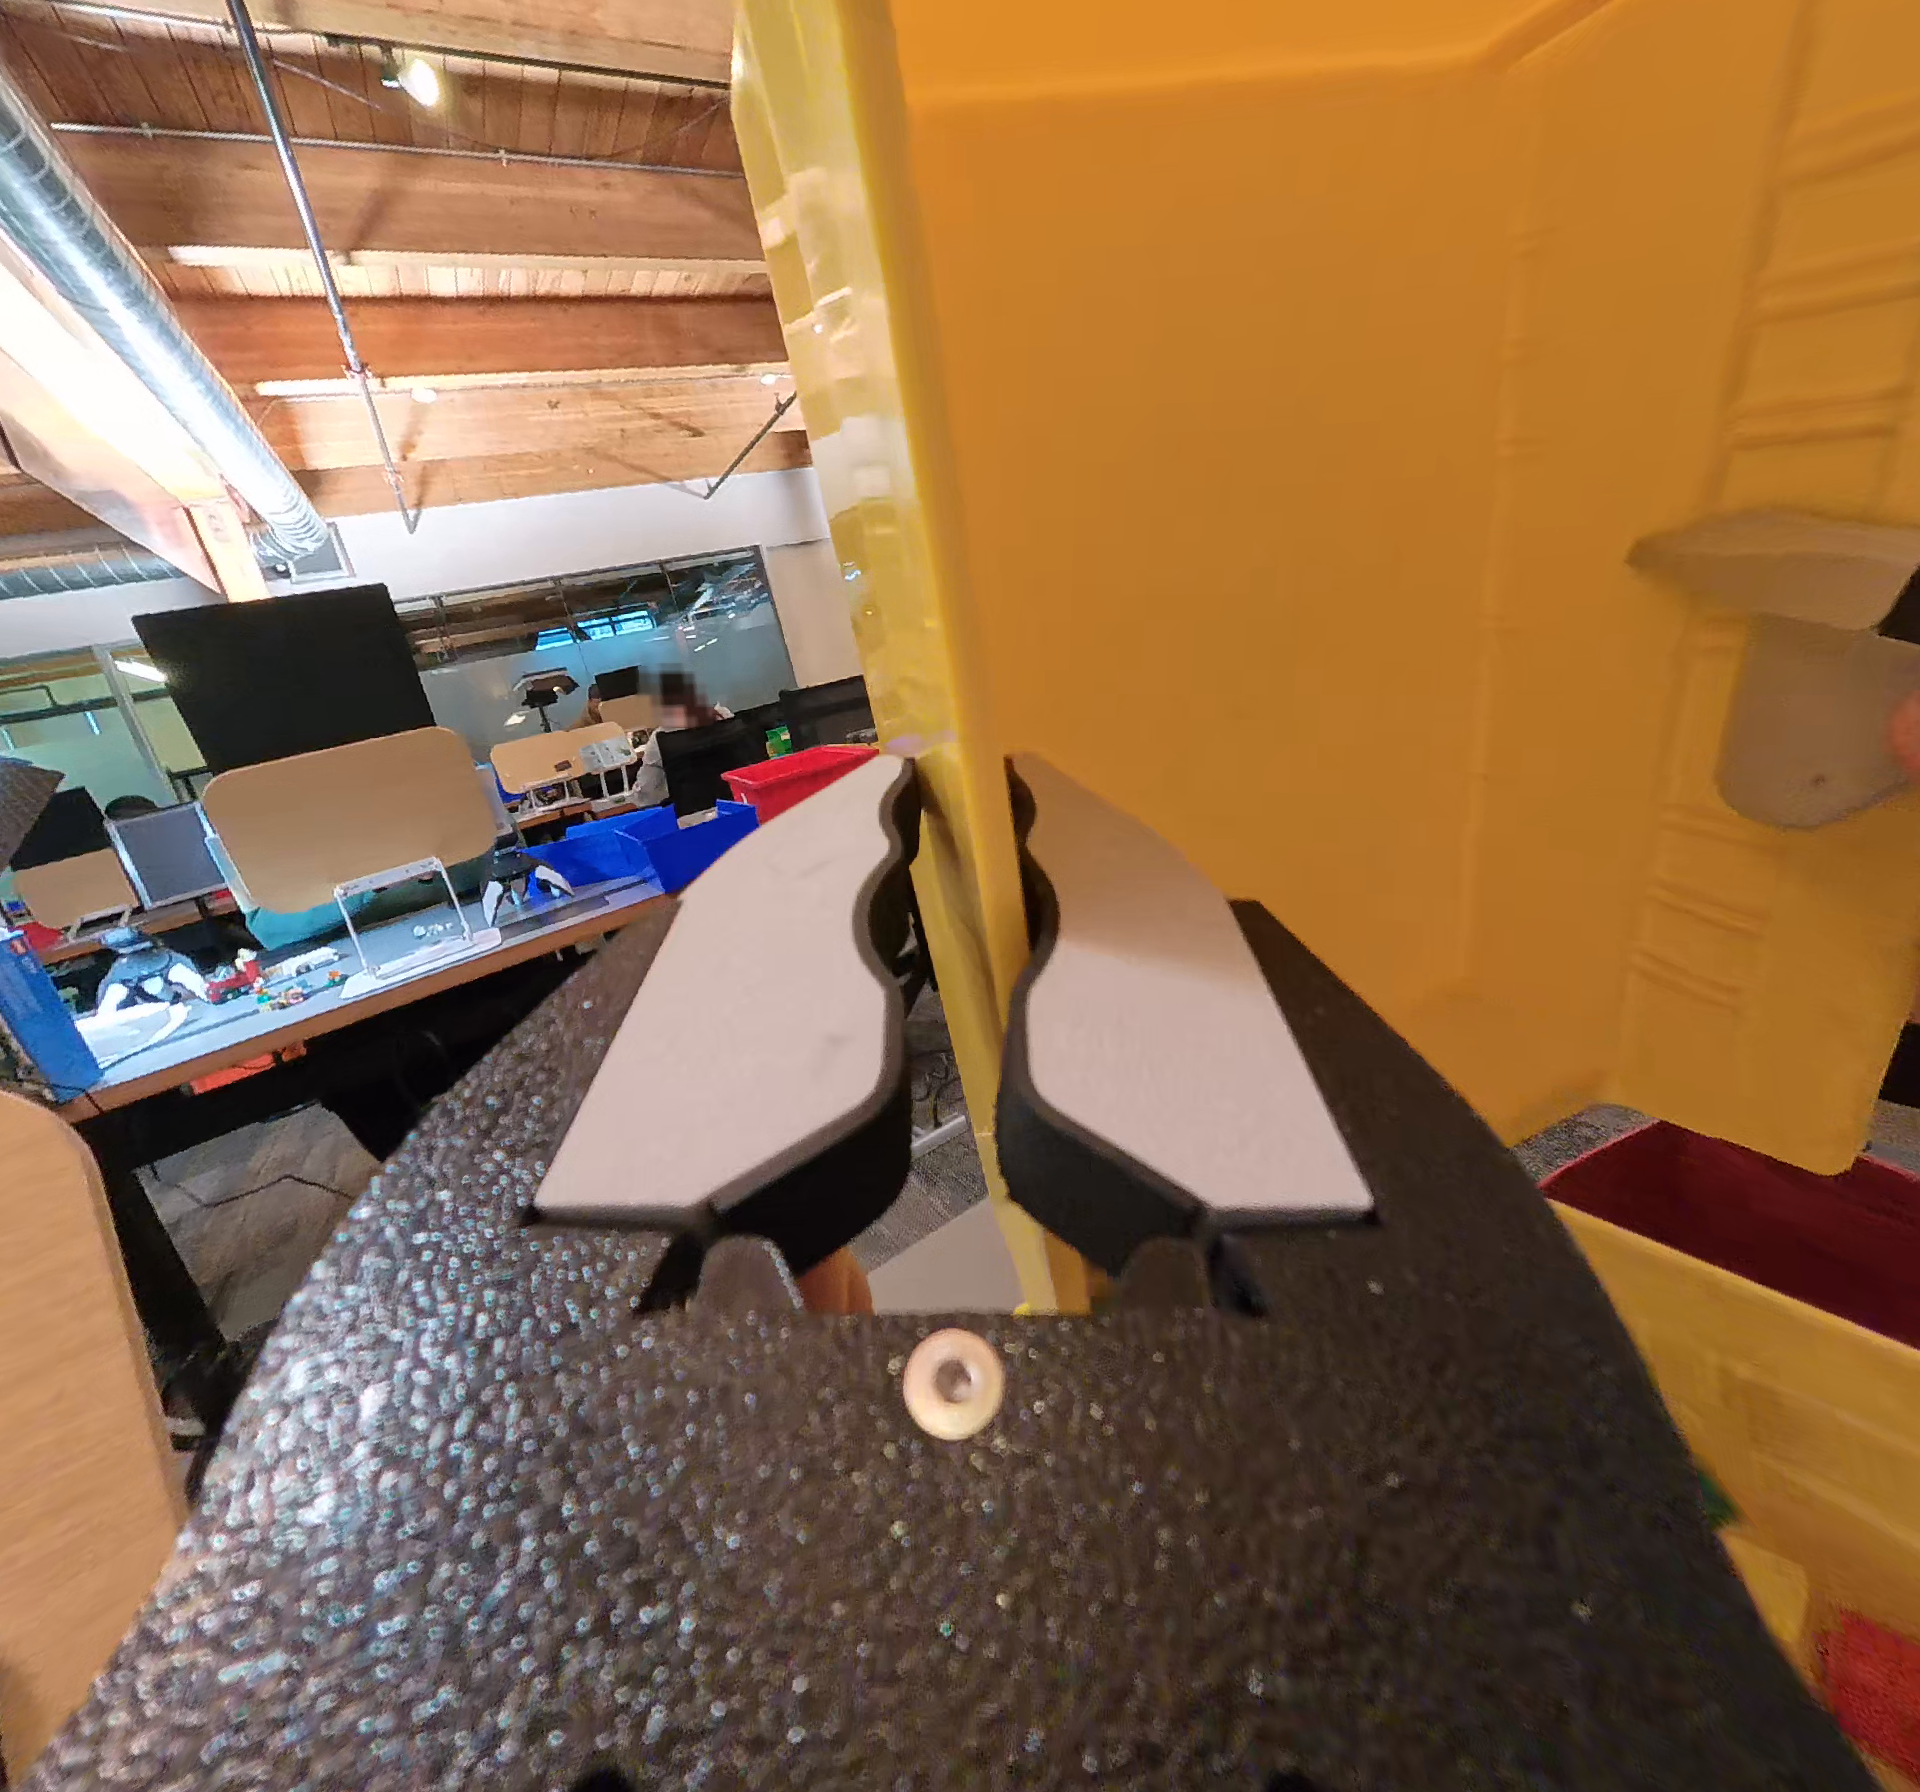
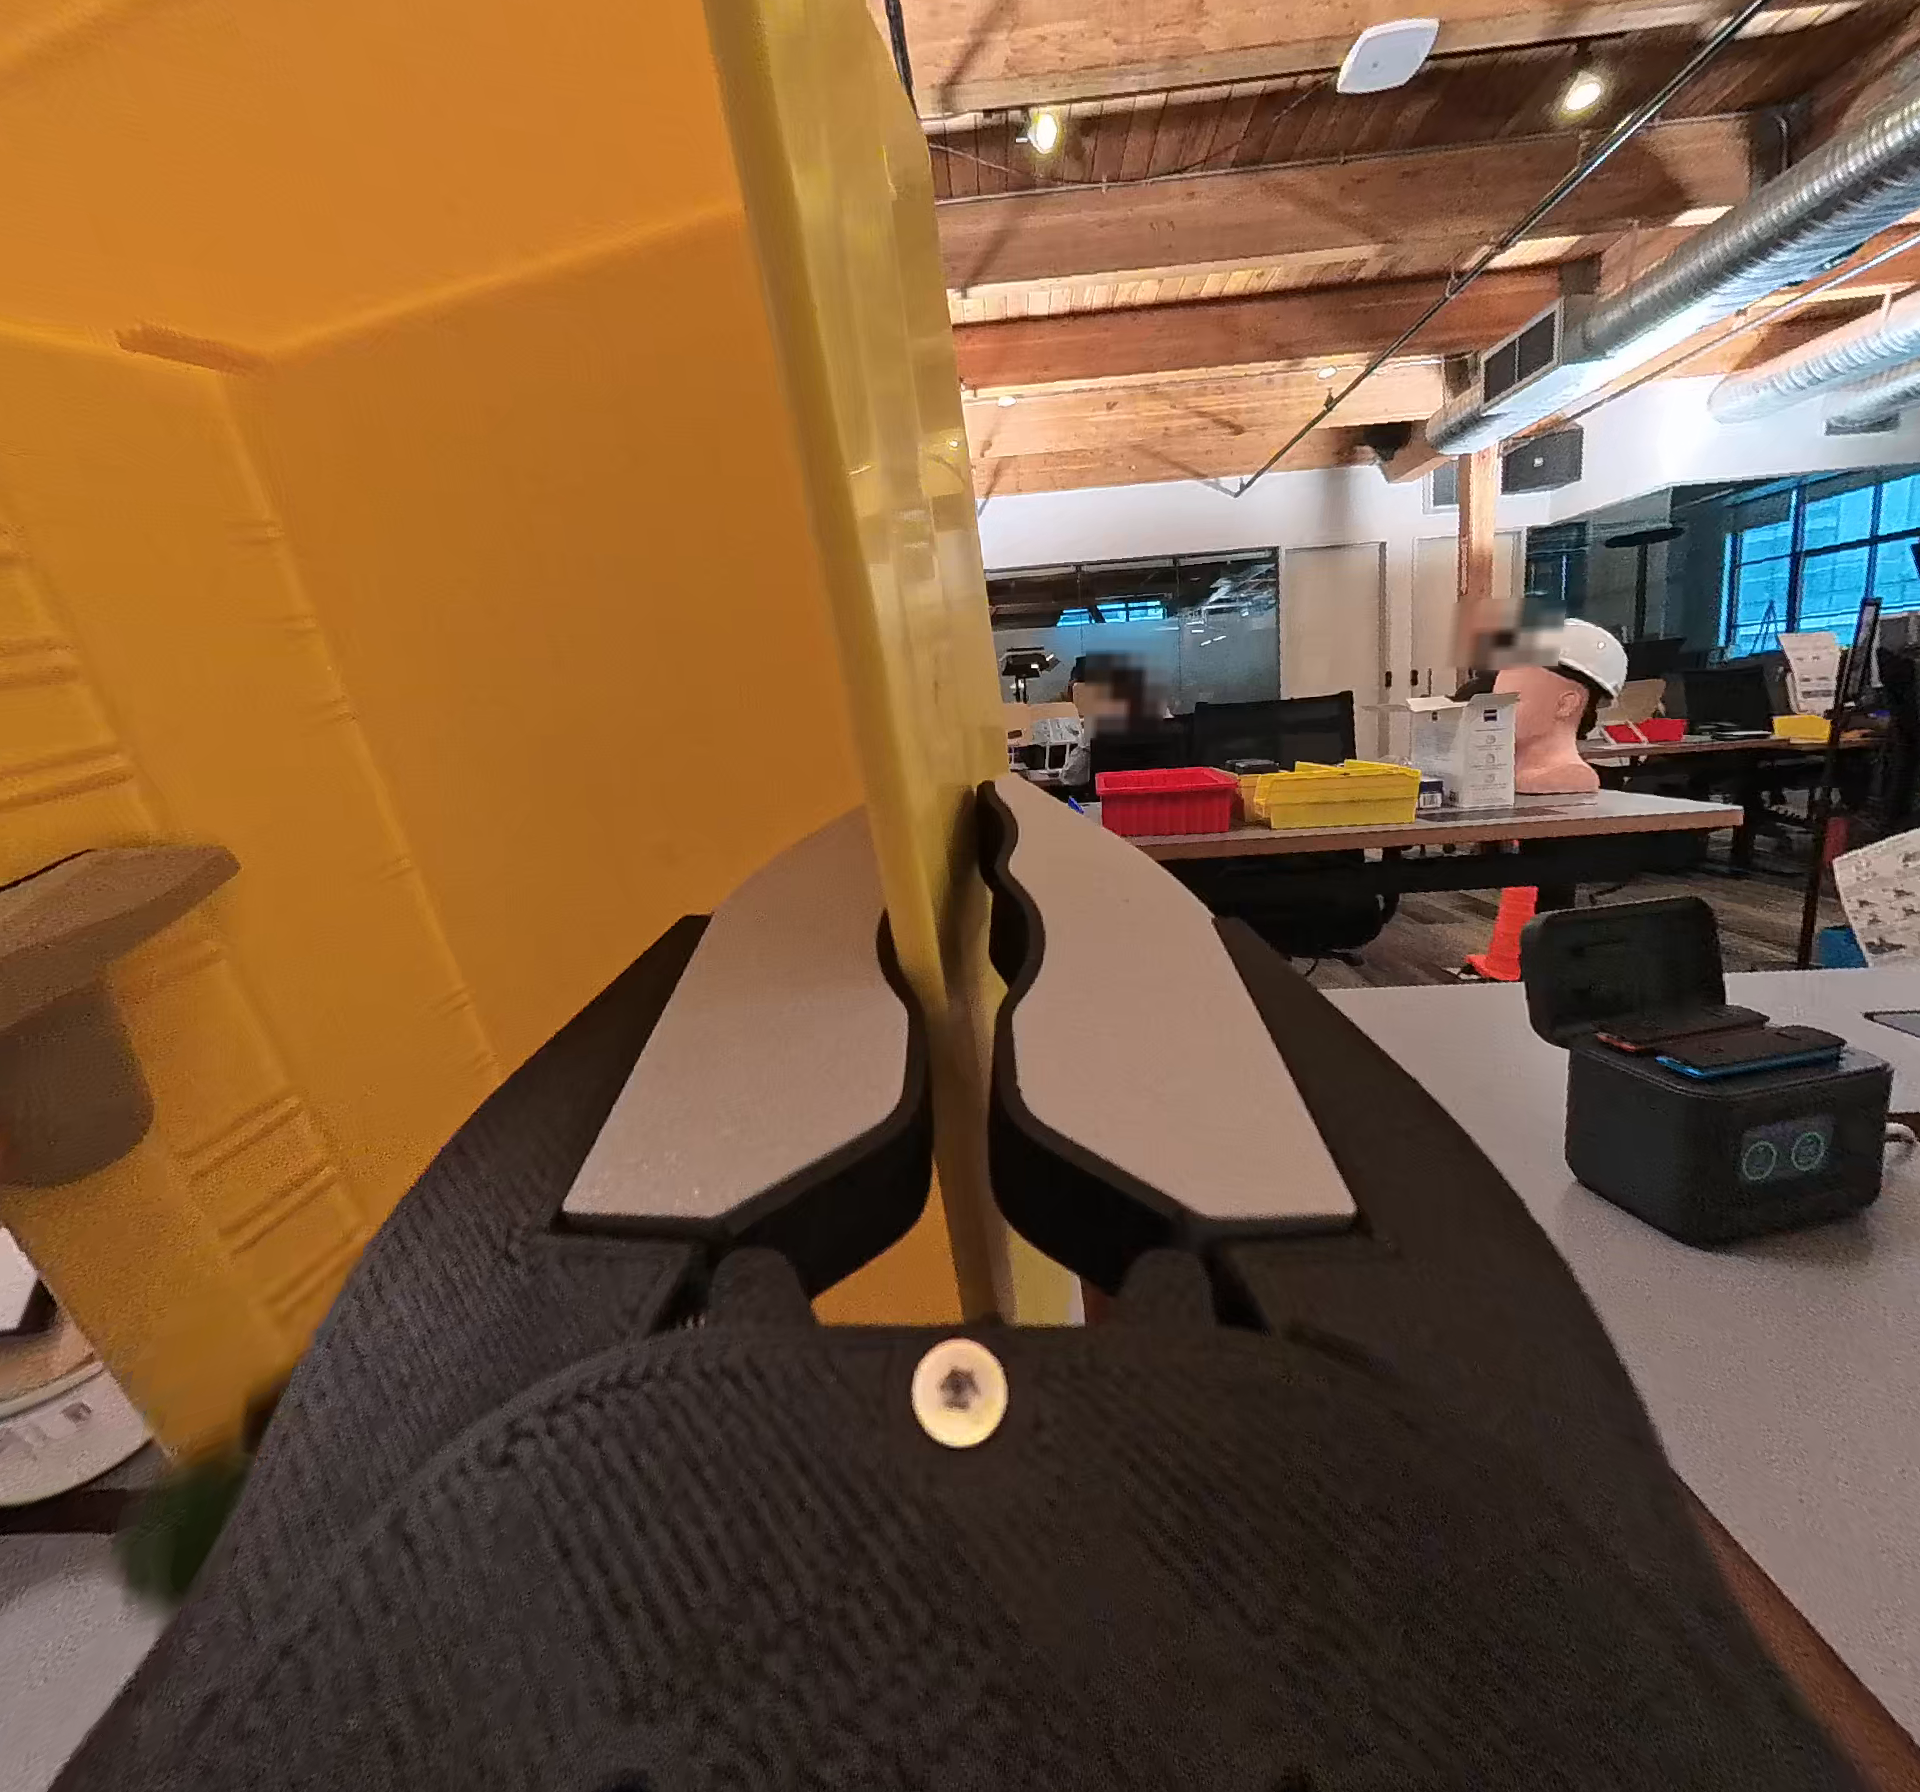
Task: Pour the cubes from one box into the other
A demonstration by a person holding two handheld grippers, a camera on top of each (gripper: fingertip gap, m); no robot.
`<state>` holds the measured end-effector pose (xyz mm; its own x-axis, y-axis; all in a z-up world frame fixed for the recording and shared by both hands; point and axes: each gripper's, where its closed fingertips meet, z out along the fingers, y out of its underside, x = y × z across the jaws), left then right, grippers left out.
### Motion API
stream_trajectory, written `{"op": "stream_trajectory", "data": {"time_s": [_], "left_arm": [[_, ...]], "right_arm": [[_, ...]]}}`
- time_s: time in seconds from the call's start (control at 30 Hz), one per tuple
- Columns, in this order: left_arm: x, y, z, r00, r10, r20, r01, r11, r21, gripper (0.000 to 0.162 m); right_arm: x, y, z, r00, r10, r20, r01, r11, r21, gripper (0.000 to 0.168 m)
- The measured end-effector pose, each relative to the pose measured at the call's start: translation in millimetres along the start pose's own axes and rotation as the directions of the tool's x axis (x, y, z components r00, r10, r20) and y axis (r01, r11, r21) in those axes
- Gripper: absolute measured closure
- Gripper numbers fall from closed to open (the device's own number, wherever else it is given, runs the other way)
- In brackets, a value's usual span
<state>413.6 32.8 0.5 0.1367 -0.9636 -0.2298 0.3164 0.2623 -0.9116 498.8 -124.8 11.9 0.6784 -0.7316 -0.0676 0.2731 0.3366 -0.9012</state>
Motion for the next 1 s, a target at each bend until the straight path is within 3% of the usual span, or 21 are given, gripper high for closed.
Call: {"op": "stream_trajectory", "data": {"time_s": [1.0], "left_arm": [[-0.1, -27.2, -10.4, 0.997, 0.082, -0.001, -0.082, 0.994, 0.068, 0.147]], "right_arm": [[-8.4, -18.0, -4.2, 1.0, 0.014, 0.01, -0.015, 0.997, 0.071, 0.164]]}}
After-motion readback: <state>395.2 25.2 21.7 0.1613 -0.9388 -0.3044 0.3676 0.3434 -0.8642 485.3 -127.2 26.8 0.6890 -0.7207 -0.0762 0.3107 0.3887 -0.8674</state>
